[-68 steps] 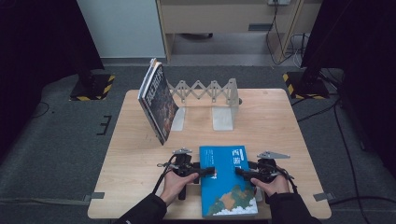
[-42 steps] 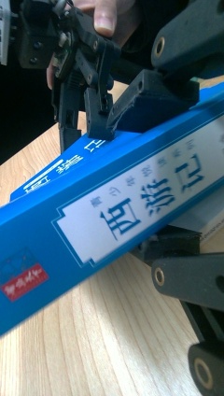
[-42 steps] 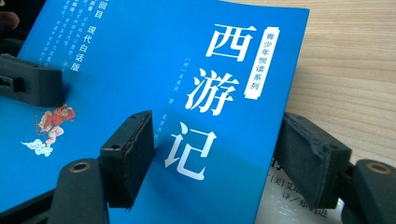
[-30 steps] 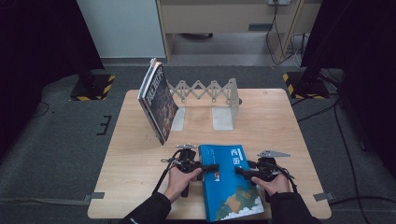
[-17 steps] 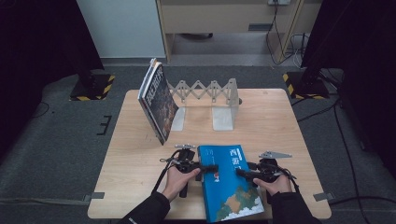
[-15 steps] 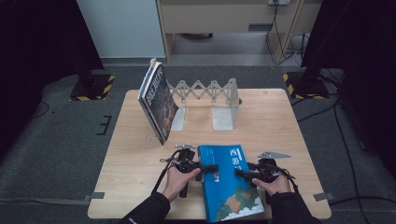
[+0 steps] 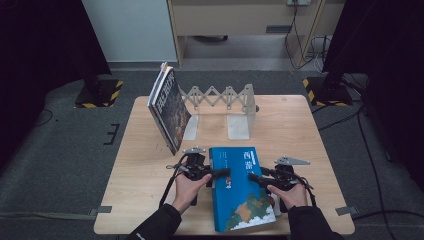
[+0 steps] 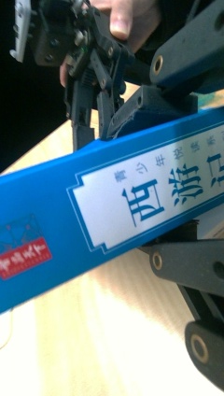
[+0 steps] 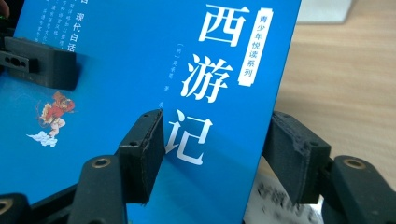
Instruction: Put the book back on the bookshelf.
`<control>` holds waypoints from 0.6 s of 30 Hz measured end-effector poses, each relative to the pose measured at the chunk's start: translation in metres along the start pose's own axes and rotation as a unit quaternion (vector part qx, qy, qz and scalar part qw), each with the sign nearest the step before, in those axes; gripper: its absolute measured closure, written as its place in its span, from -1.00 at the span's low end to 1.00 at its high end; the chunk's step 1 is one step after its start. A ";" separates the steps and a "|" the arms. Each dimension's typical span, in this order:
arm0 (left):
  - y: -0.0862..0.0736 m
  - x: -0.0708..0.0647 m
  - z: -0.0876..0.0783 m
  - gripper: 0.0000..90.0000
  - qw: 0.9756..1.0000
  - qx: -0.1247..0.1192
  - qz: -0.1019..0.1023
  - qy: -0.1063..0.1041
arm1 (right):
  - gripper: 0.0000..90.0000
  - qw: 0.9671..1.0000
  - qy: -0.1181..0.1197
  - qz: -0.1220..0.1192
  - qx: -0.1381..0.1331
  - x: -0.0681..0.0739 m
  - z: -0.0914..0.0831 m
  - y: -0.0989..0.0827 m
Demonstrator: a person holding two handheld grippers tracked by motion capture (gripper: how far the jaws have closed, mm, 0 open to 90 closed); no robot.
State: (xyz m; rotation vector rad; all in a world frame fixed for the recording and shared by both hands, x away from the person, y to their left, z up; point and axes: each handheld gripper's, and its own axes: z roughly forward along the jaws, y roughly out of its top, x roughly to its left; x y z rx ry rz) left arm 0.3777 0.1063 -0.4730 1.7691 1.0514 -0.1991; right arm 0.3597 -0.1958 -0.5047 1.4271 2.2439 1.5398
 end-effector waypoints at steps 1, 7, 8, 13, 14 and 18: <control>0.002 -0.001 -0.002 0.19 1.000 -0.001 0.005 0.000 | -0.14 1.000 0.003 0.000 -0.006 0.000 0.000 0.000; 0.002 -0.004 -0.003 0.21 1.000 -0.001 0.004 0.003 | -0.16 1.000 0.011 0.006 -0.007 0.000 0.003 -0.004; 0.002 -0.004 -0.003 0.22 1.000 -0.003 0.004 0.002 | -0.15 1.000 0.011 0.008 -0.007 0.001 0.003 -0.004; 0.003 -0.007 -0.002 0.22 1.000 -0.007 0.008 0.001 | -0.07 1.000 0.008 0.011 -0.012 0.000 0.001 -0.004; 0.003 -0.008 -0.002 0.22 1.000 -0.009 0.009 0.001 | -0.07 1.000 0.008 0.011 -0.012 0.000 0.000 -0.004; 0.003 -0.010 0.000 0.22 1.000 -0.012 0.010 0.004 | -0.05 1.000 0.008 0.010 -0.010 -0.001 -0.001 -0.003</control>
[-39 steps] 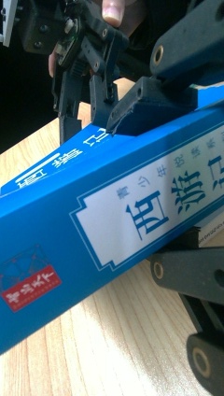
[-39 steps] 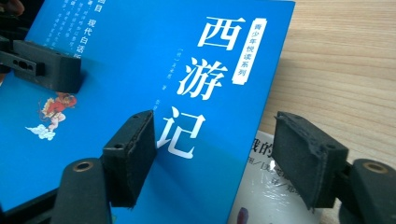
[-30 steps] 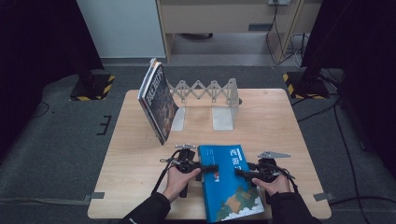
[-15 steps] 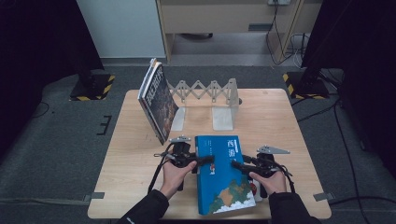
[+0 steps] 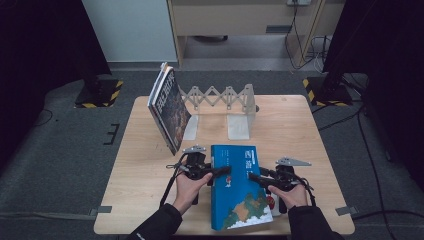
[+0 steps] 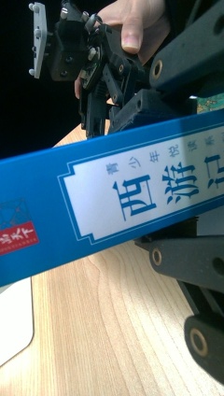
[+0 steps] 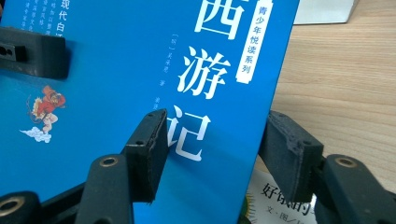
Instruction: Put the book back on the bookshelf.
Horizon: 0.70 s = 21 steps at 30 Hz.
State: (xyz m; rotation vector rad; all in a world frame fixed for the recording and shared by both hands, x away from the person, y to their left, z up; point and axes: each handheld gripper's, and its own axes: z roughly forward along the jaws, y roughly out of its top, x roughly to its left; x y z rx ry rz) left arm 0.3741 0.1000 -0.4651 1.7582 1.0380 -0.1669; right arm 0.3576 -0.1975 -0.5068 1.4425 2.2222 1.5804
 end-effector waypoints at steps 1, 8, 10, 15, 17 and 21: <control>0.000 0.000 0.001 0.22 1.000 -0.001 -0.001 0.001 | -0.05 1.000 -0.001 0.000 0.000 0.000 0.000 0.000; 0.000 -0.001 0.008 0.20 1.000 -0.007 -0.001 0.010 | -0.04 1.000 -0.007 -0.001 0.006 -0.001 -0.001 0.000; 0.000 0.000 0.009 0.19 1.000 -0.007 -0.003 0.009 | -0.04 1.000 -0.007 -0.001 0.007 -0.001 -0.001 0.000; -0.002 -0.001 0.015 0.12 1.000 -0.008 -0.003 0.013 | -0.04 1.000 -0.009 -0.002 0.009 -0.001 0.000 -0.001; -0.002 0.000 0.016 0.11 1.000 -0.004 -0.016 0.004 | -0.04 1.000 -0.009 -0.006 0.011 0.000 0.000 0.000; -0.003 -0.001 0.018 0.07 1.000 -0.005 -0.028 -0.001 | -0.01 1.000 -0.002 -0.010 0.009 0.002 0.000 0.000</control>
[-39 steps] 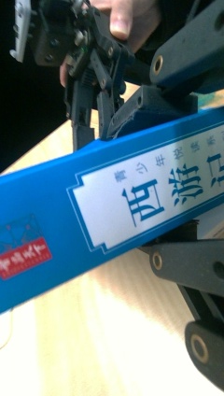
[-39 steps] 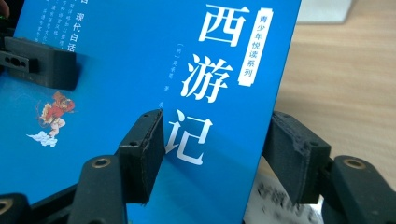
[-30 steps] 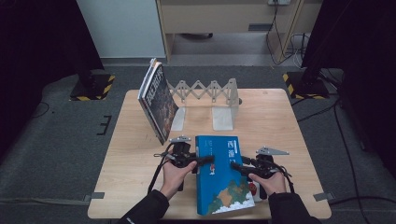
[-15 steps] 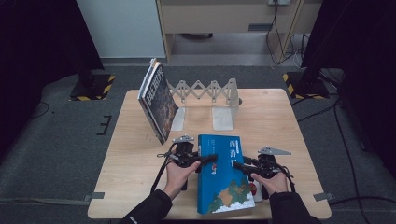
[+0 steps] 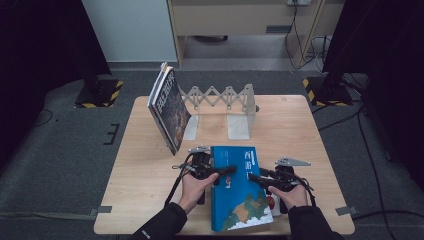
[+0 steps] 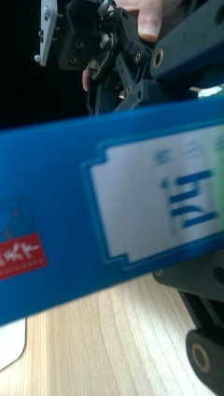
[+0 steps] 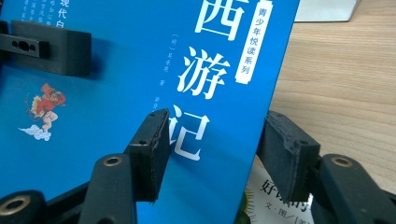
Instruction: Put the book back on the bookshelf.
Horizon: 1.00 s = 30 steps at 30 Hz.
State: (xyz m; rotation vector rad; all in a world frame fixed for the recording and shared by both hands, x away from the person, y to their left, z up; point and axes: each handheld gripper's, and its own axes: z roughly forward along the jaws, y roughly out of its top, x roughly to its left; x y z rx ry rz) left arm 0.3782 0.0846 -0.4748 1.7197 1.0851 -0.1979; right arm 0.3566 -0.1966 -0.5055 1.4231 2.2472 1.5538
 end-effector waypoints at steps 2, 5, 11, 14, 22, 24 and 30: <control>0.000 0.000 0.001 0.07 1.000 -0.001 -0.007 0.000 | -0.01 1.000 0.000 -0.002 0.001 0.000 0.000 0.000; 0.000 0.001 0.003 0.10 1.000 -0.004 -0.013 0.003 | -0.01 1.000 -0.001 -0.003 0.002 -0.001 0.000 0.000; 0.000 0.000 0.004 0.11 1.000 -0.010 -0.015 0.006 | -0.01 1.000 -0.003 0.000 0.004 0.000 0.000 0.000; 0.001 0.000 0.005 0.11 1.000 -0.012 -0.018 0.006 | -0.01 1.000 -0.003 -0.001 0.004 0.000 -0.001 0.000; 0.012 -0.002 -0.013 0.31 1.000 -0.007 -0.009 0.010 | 0.03 1.000 0.012 -0.021 -0.018 0.004 -0.001 0.003; 0.016 -0.004 -0.019 0.33 1.000 -0.008 -0.004 0.009 | 0.03 0.999 0.021 -0.025 -0.026 0.006 0.000 0.004; 0.026 -0.015 -0.035 0.35 0.999 -0.020 0.028 0.005 | -0.08 0.998 0.036 -0.035 -0.049 0.005 -0.005 0.007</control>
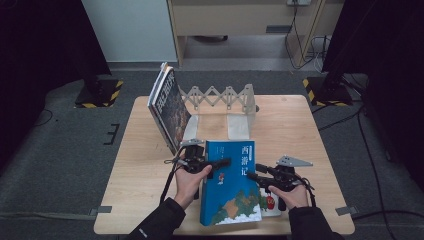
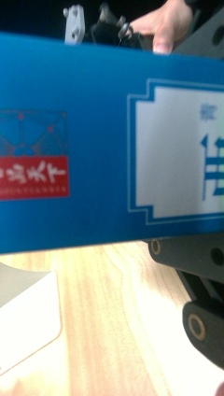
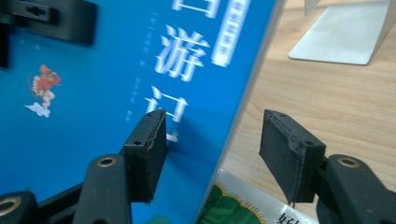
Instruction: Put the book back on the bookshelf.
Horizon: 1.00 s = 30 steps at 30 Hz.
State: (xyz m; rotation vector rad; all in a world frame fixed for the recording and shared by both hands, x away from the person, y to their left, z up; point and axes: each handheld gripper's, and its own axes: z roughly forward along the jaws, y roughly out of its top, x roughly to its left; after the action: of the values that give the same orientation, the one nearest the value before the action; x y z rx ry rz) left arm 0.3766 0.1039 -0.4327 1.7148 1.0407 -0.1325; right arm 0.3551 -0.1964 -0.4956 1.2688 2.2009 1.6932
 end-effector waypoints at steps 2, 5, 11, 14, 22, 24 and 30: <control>0.003 -0.003 -0.006 0.35 1.000 -0.006 0.011 0.001 | -0.12 1.000 -0.001 0.002 -0.006 -0.002 -0.002 0.001; 0.010 -0.007 -0.017 0.35 1.000 -0.015 0.020 0.004 | -0.18 1.000 -0.006 0.008 -0.011 -0.004 -0.006 0.001; 0.021 -0.011 -0.041 0.35 0.998 -0.039 0.042 0.019 | -0.21 0.999 -0.041 -0.001 0.002 -0.012 -0.011 0.000; 0.027 -0.014 -0.052 0.35 0.997 -0.045 0.058 0.036 | -0.23 0.998 -0.066 -0.009 0.010 -0.016 -0.014 0.000; 0.037 -0.007 -0.077 0.34 0.994 -0.059 0.066 0.065 | -0.35 0.985 -0.165 -0.025 0.054 -0.035 -0.028 -0.003; 0.038 -0.006 -0.080 0.34 0.993 -0.059 0.070 0.075 | -0.42 0.979 -0.190 -0.034 0.070 -0.041 -0.032 -0.005; 0.041 -0.005 -0.085 0.34 0.985 -0.059 0.100 0.127 | -0.48 0.969 -0.226 -0.024 0.098 -0.057 -0.041 -0.009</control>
State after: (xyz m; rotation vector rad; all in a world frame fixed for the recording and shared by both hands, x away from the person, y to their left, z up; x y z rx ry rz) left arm 0.3689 0.1690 -0.3645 1.7464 1.0294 0.2782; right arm 0.3659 -0.2647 -0.5102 1.4555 2.1270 1.0499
